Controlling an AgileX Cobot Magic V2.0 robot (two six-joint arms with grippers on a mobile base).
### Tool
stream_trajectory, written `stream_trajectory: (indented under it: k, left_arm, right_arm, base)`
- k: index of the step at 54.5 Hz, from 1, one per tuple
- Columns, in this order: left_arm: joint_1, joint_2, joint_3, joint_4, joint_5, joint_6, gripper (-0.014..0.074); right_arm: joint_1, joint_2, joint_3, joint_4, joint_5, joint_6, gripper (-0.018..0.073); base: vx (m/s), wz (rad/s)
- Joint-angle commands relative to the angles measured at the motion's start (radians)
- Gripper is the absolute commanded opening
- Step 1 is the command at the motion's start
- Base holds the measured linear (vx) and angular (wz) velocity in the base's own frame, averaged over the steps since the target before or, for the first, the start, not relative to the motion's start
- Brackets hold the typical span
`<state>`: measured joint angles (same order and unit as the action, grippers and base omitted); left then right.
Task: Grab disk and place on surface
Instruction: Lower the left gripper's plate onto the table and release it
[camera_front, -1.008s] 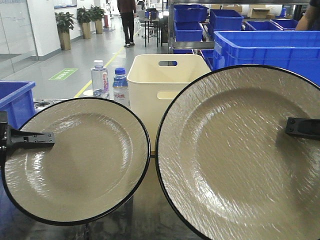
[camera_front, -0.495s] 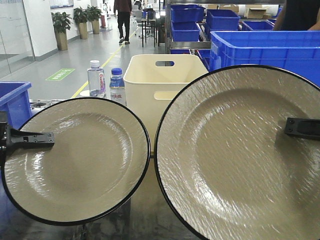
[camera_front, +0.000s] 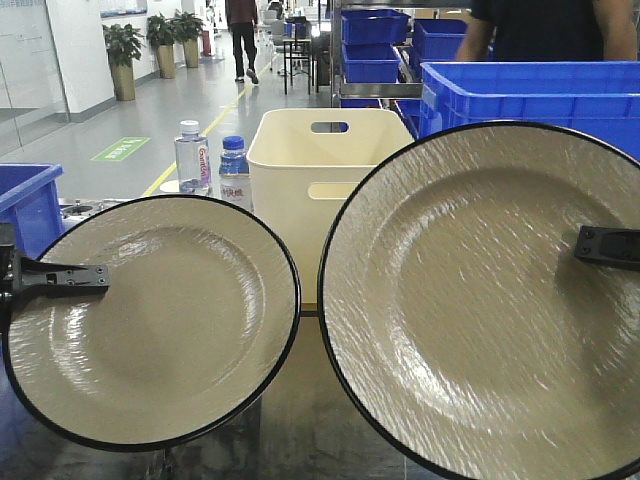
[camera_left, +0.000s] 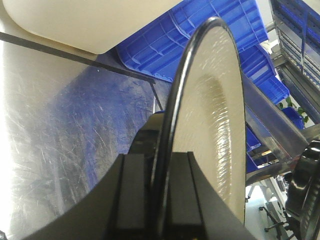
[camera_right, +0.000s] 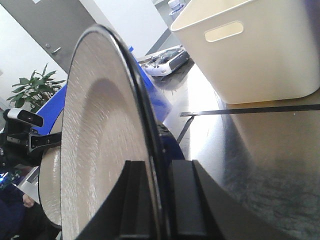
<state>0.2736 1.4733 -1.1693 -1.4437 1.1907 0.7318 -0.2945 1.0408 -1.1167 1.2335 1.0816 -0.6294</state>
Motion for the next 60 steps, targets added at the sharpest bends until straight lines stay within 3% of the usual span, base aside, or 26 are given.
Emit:
stream_trajectory:
  k: [1,9,17,23,27,32,44,53,60]
  left_arm:
    - [-0.037,-0.042,-0.034,-0.148,0.049,0.004,-0.0007]
    - [-0.17,0.007,-0.034,-0.149,-0.037,0.015,-0.0006]
    - [-0.295,0.091,-0.034,-0.169,-0.22,0.02,-0.0004]
    - [-0.365,0.163,-0.034,-0.255,-0.298,0.091,-0.0004]
    - [-0.405,0.214,-0.034,-0.349,-0.322,0.185,-0.0004]
    - [-0.442,0.264,-0.05,-0.348,-0.391,0.242,-0.0001]
    - [-0.496,0.36,-0.12,-0.346,-0.491,0.252,0.0058]
    - [-0.513,0.402,-0.17,-0.341,-0.49,0.304,0.019]
    - [-0.519,0.405,-0.174,-0.339,-0.508,0.372,0.0352]
  right_arm:
    - [0.001,-0.017,-0.035,0.128,-0.087,0.005,-0.0009]
    - [0.001,-0.017,-0.035,0.131,-0.194,0.007,-0.0009]
    - [0.001,-0.002,-0.035,0.131,-0.213,0.007,-0.0009]
    - [0.001,0.028,-0.035,0.131,-0.206,0.007,-0.0009]
    - [0.001,0.049,-0.035,0.131,-0.198,0.007,-0.0009]
    - [0.001,0.073,-0.035,0.132,-0.198,0.007,-0.0009]
    - [0.001,0.1,-0.035,0.134,-0.2,0.003,-0.0009]
    - [0.001,0.112,-0.035,0.134,-0.199,0.003,-0.0009]
    - [0.001,0.113,-0.035,0.132,-0.201,0.0,-0.0009]
  base:
    - [0.0,0.0]
    - [0.0,0.0]
    - [0.0,0.0]
    - [0.0,0.0]
    - [0.0,0.0]
    - [0.0,0.0]
    - [0.0,0.0]
    - [0.0,0.0]
    - [0.0,0.0]
